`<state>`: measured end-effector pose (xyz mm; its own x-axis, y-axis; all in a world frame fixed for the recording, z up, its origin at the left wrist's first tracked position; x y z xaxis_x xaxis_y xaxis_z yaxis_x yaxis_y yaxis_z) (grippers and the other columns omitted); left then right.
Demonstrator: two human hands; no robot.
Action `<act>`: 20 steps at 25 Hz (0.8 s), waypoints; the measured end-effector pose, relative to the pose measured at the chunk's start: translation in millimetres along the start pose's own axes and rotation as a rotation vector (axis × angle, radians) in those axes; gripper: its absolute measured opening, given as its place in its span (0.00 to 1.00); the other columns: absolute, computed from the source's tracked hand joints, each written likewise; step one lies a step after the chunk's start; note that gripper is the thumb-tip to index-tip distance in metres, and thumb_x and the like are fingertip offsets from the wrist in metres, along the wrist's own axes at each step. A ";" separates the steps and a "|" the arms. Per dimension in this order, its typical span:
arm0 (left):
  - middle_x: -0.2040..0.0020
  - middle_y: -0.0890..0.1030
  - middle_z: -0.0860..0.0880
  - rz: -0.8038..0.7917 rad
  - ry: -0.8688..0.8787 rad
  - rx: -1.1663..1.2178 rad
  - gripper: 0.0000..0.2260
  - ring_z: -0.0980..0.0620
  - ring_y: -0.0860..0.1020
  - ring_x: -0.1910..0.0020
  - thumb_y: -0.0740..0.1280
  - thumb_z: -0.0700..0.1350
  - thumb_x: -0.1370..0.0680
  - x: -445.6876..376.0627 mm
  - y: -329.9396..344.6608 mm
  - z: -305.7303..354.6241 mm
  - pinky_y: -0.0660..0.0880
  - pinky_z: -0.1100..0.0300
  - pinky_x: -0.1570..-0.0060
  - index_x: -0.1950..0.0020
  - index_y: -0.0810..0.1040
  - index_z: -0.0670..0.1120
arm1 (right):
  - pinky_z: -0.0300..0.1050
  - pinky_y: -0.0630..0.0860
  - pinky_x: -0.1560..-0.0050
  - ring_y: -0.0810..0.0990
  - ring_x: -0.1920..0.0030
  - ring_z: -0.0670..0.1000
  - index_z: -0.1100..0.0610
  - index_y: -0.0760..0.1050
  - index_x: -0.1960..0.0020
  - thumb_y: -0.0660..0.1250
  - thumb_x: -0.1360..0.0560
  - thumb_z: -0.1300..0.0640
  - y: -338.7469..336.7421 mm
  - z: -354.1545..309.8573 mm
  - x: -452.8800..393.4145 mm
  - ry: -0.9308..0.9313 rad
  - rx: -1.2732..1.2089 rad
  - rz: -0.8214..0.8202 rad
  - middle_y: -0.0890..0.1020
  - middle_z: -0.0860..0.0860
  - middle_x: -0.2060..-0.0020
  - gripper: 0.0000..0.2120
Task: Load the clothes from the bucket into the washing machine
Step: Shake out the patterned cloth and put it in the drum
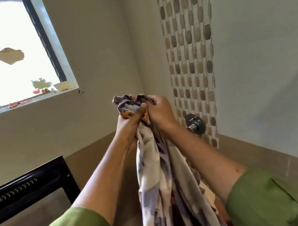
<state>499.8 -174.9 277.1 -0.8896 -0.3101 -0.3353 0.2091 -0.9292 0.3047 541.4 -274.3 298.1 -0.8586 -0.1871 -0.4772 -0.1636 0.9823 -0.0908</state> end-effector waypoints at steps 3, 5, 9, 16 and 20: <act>0.67 0.82 0.42 -0.156 -0.152 0.026 0.04 0.48 0.81 0.67 0.72 0.36 0.27 1.3 2.7 -1.1 0.81 0.55 0.60 0.62 0.80 0.40 | 0.49 0.74 0.59 0.78 0.61 0.53 0.69 0.80 0.53 0.65 0.22 0.53 -10.3 8.0 -3.5 0.019 -0.056 -0.097 0.84 0.62 0.60 0.17; 0.66 0.83 0.44 -0.105 -0.189 -0.147 0.05 0.49 0.82 0.66 0.73 0.32 0.30 -0.3 -0.8 -4.3 0.80 0.57 0.63 0.59 0.82 0.41 | 0.46 0.72 0.61 0.75 0.63 0.50 0.70 0.78 0.53 0.65 0.21 0.57 -19.7 16.3 -4.1 0.054 -0.060 -0.171 0.81 0.59 0.63 0.15; 0.66 0.84 0.47 0.046 -0.146 -0.335 0.09 0.50 0.82 0.65 0.71 0.31 0.33 -5.8 0.4 0.0 0.81 0.56 0.57 0.62 0.83 0.44 | 0.48 0.76 0.44 0.81 0.47 0.52 0.60 0.76 0.39 0.66 0.23 0.59 -31.5 43.0 10.0 0.062 -0.109 -0.354 0.83 0.56 0.46 0.13; 0.68 0.80 0.45 0.207 -0.077 -0.148 0.09 0.46 0.79 0.69 0.70 0.34 0.39 -25.2 -31.7 39.3 0.77 0.52 0.58 0.64 0.81 0.46 | 0.39 0.76 0.63 0.79 0.63 0.45 0.54 0.79 0.53 0.66 0.26 0.62 -46.1 128.2 65.8 0.322 0.385 -0.747 0.81 0.48 0.61 0.05; 0.71 0.79 0.47 0.206 -0.028 -0.201 0.08 0.50 0.79 0.72 0.68 0.32 0.35 -17.9 -47.0 54.8 0.78 0.58 0.64 0.62 0.79 0.44 | 0.43 0.71 0.61 0.75 0.63 0.47 0.60 0.76 0.56 0.59 0.21 0.59 -59.6 131.7 46.9 0.302 0.511 -0.573 0.79 0.52 0.62 0.10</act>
<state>483.6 -114.7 317.7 -0.8303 -0.4936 -0.2589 0.4607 -0.8692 0.1797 574.8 -341.6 166.0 -0.8147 -0.5797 0.0129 -0.4375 0.6001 -0.6697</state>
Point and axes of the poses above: each hand's wrist, its own x-axis away from the middle knuckle, its own y-axis out of the palm, z = x × y, the point moved 4 cm from there along -x, towards the middle knuckle
